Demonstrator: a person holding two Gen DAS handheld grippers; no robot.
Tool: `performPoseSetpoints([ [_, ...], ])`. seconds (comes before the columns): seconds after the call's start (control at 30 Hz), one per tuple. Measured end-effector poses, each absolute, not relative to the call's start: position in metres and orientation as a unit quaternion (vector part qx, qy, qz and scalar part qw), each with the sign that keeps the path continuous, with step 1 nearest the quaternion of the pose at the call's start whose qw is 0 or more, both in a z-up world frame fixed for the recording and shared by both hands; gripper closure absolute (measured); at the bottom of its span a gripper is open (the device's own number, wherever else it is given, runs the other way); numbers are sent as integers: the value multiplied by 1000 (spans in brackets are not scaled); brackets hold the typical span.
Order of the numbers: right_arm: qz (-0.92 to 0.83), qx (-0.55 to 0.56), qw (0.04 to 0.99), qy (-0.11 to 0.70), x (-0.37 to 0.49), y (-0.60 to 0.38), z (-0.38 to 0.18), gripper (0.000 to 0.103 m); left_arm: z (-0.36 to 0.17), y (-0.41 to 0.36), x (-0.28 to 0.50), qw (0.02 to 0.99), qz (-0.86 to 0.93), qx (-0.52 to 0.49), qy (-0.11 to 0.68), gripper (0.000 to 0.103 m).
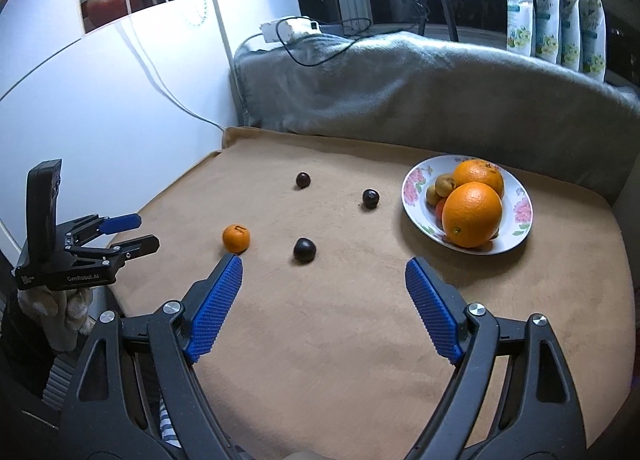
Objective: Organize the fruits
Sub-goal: 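Move the left gripper toward the mandarin while the right approaches a dark plum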
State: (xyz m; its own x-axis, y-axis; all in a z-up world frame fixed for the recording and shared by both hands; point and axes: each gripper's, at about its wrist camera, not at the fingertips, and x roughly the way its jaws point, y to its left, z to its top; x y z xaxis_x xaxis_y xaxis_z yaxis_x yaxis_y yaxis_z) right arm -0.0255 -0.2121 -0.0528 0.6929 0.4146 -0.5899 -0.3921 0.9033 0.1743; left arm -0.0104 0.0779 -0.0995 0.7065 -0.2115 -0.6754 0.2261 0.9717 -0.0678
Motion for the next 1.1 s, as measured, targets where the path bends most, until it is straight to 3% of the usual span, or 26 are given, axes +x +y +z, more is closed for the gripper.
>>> performPoseSetpoints([
  [0.47,227,14,910,347,-31,-198,-69,29,-99,69,-19,924,-146,15,353,31],
  [0.7,250,1,889,385,3,-186,-89,40,-112,53,0,911,-162,36,378,31],
  [0.87,265,-6,877,400,37,-184,-98,41,-116,51,25,904,-160,37,394,32],
  [1.1,287,-8,860,422,69,-177,-115,51,-126,47,55,891,-167,29,420,40],
])
